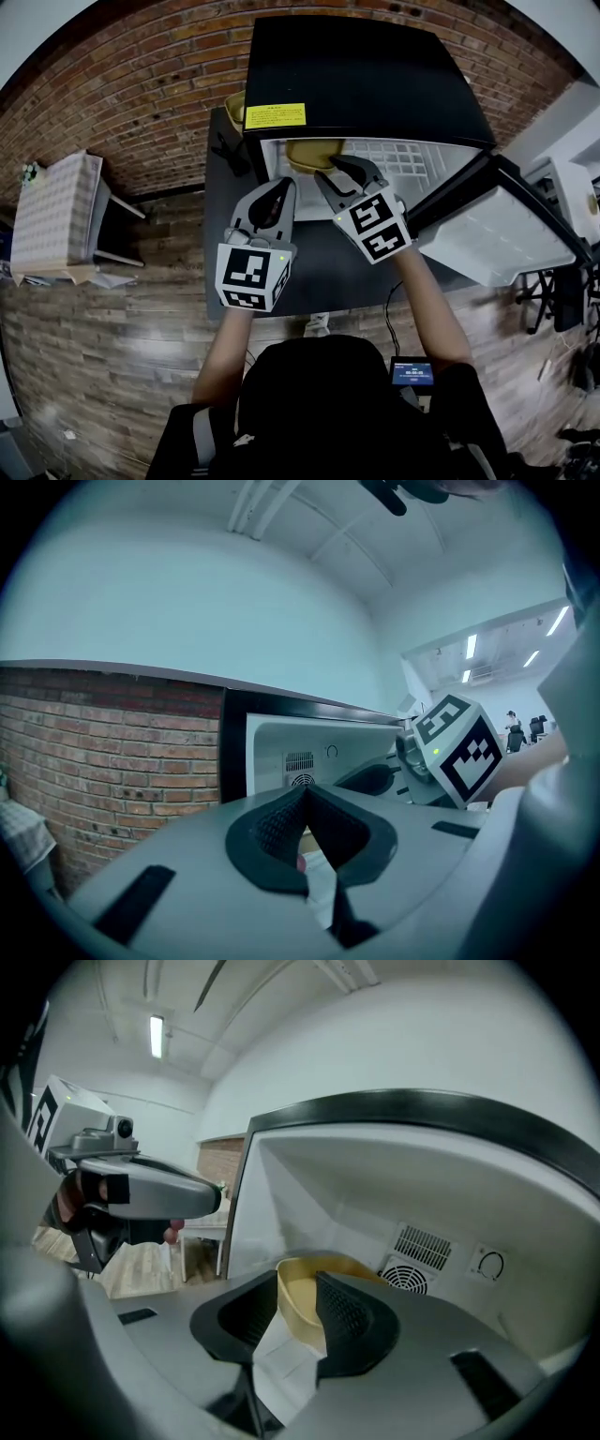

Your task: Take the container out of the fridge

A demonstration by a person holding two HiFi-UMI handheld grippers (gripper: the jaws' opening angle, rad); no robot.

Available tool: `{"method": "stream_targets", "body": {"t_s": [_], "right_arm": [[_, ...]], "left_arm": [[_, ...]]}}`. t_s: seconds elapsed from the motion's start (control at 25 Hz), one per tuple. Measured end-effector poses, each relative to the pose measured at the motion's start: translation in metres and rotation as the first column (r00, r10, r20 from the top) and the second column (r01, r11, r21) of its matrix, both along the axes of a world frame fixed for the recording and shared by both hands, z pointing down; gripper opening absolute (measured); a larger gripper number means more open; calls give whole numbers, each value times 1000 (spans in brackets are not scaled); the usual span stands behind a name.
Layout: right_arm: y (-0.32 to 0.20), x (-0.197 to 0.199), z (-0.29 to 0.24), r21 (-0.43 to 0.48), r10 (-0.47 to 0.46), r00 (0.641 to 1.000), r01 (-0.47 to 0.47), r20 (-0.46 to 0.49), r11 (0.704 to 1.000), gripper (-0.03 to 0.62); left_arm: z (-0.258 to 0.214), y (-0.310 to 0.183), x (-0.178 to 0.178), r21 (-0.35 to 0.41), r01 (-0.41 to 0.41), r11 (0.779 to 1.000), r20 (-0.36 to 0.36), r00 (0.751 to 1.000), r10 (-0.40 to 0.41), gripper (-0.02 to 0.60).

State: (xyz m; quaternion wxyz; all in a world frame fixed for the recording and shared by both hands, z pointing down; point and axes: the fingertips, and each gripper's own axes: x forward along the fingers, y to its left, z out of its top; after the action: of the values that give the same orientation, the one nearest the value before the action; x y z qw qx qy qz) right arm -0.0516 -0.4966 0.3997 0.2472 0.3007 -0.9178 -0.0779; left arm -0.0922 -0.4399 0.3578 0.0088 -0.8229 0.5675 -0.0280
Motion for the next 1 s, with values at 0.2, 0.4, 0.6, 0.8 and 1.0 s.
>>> {"method": "stream_targets", "body": {"t_s": [0.2, 0.4, 0.6, 0.8, 1.0], "right_arm": [[-11, -8, 15, 48, -61, 982, 70, -177, 996, 165], [-14, -17, 37, 54, -118, 939, 143, -322, 988, 183], [-19, -24, 56, 72, -148, 870, 204, -471, 976, 183], [-24, -27, 70, 70, -158, 794, 244, -587, 967, 148], [-24, -30, 73, 73, -165, 772, 263, -613, 962, 100]], "left_arm": [[2, -5, -1, -3, 11, 1000, 1, 1000, -11, 14], [4, -6, -2, -6, 12, 1000, 10, 1000, -12, 14], [3, -5, -2, -4, 10, 1000, 27, 1000, -10, 14], [4, -2, -6, -6, 23, 1000, 27, 999, -23, 14], [3, 2, -11, -3, 34, 999, 30, 999, -34, 14]]}}
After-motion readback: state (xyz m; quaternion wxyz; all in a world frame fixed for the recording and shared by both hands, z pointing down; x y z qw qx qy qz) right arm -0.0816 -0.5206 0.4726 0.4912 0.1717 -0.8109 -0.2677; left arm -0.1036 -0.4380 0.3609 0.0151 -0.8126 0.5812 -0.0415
